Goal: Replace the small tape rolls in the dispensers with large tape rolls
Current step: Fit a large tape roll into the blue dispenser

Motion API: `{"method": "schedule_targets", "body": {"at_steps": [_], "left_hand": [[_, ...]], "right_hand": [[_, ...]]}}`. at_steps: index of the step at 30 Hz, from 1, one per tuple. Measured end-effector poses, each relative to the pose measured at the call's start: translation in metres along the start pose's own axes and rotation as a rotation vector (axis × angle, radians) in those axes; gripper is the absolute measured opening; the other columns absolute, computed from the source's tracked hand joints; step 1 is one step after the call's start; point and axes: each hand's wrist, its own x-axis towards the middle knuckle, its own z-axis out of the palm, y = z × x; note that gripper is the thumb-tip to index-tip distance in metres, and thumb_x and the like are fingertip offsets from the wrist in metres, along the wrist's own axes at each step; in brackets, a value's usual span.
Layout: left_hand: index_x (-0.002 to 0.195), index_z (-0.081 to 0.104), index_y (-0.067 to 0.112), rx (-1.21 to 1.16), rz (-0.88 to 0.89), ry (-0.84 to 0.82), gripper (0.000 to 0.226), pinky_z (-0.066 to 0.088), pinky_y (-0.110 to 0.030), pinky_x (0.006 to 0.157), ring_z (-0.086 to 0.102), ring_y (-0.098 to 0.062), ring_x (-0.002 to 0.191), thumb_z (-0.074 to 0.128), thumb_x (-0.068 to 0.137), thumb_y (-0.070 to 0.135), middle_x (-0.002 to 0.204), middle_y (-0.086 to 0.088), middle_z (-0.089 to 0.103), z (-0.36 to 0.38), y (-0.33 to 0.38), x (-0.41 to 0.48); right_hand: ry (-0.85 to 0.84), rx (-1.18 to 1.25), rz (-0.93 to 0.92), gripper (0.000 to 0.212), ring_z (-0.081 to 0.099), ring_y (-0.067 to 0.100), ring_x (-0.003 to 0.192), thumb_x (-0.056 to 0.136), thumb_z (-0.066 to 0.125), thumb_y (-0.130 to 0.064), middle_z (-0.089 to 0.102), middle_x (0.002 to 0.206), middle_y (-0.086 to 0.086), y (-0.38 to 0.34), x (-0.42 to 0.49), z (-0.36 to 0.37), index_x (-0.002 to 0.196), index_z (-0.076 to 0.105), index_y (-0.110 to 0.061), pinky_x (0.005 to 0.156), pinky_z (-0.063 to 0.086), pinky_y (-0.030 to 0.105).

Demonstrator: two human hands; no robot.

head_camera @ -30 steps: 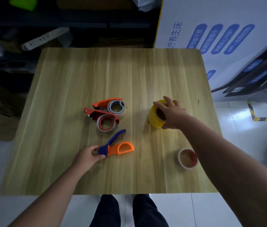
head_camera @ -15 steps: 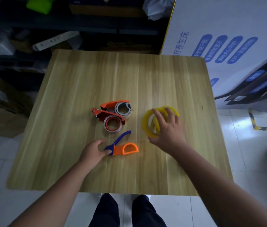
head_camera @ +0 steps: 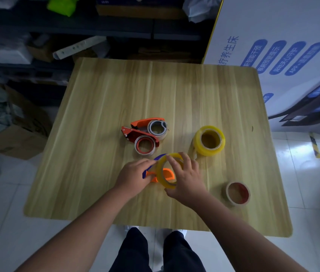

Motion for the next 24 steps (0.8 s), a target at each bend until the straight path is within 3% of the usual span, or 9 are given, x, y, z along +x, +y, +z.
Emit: {"method": "schedule_targets", "body": {"at_steps": [5,9,16,20,24], "left_hand": [[0.098,0.072,0.018,0.041,0.038,0.101,0.019,0.053,-0.028,0.07,0.065,-0.014,0.08,0.071,0.079,0.017,0.092,0.007,0.072,0.006,-0.01,-0.016],[0.088,0.072,0.02,0.059,0.002,0.087,0.009,0.05,-0.027,0.064,0.064,-0.014,0.072,0.066,0.082,0.017,0.08,0.008,0.071,0.004,-0.018,-0.018],[0.08,0.072,0.019,0.163,0.019,0.112,0.002,0.047,-0.026,0.067,0.063,-0.011,0.063,0.073,0.08,0.017,0.071,0.008,0.071,-0.012,-0.028,-0.016],[0.081,0.071,0.021,0.215,0.12,0.076,0.002,0.05,-0.029,0.066,0.061,-0.008,0.06,0.069,0.082,0.023,0.07,0.01,0.069,-0.013,-0.033,-0.022],[0.086,0.072,0.019,0.144,0.101,0.093,0.007,0.044,-0.015,0.056,0.063,-0.005,0.06,0.075,0.08,0.018,0.075,0.009,0.071,0.009,-0.036,-0.041]], "right_hand": [[-0.069,-0.043,-0.061,0.111,0.017,0.038,0.139,0.066,0.075,-0.055,0.008,0.158,0.005,-0.004,-0.003,0.01,0.15,0.004,-0.044,0.107,0.034,0.052],[-0.102,-0.091,-0.115,0.113,0.016,0.037,0.139,0.067,0.076,-0.055,0.008,0.158,0.004,-0.005,-0.003,0.01,0.15,0.0,-0.044,0.108,0.033,0.052],[-0.178,-0.24,-0.255,0.118,0.016,0.038,0.141,0.068,0.081,-0.045,0.008,0.159,0.005,0.01,0.0,0.004,0.15,-0.004,-0.043,0.108,0.033,0.056],[-0.232,-0.296,-0.281,0.119,0.013,0.037,0.143,0.068,0.082,-0.037,0.006,0.16,0.004,0.016,0.003,0.005,0.15,-0.004,-0.042,0.109,0.031,0.057],[-0.249,-0.289,-0.274,0.114,0.002,0.037,0.147,0.074,0.077,-0.02,-0.002,0.161,0.002,0.018,0.017,0.001,0.151,-0.003,-0.042,0.114,0.026,0.057]]}}
